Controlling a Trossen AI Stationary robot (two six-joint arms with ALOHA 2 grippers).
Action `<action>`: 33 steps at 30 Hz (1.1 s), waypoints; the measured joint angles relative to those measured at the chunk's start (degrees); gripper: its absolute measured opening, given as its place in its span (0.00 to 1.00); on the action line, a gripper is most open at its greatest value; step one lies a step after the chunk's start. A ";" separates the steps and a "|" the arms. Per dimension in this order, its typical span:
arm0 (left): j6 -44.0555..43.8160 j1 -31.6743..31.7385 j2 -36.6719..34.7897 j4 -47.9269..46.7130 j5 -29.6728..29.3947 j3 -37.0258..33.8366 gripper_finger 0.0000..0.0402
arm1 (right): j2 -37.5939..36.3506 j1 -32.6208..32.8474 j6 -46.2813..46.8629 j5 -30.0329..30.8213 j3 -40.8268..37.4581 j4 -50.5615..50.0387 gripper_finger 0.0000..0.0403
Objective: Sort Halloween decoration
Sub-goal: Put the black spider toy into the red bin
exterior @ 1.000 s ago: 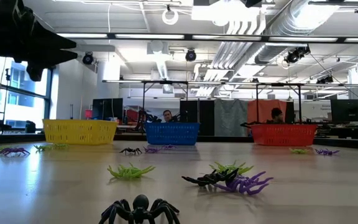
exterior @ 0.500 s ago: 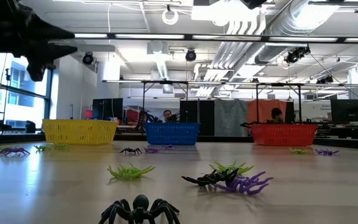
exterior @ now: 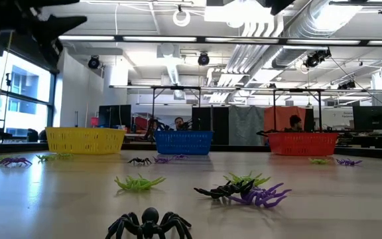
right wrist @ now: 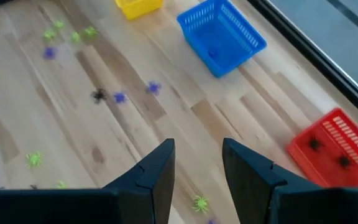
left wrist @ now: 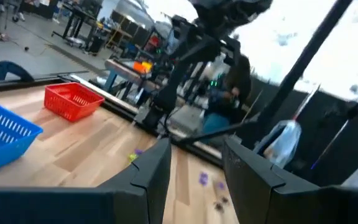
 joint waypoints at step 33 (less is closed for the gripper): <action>-9.26 19.50 60.20 -2.38 28.13 17.19 0.33 | 0.34 4.33 11.74 -1.46 -6.67 -17.52 0.32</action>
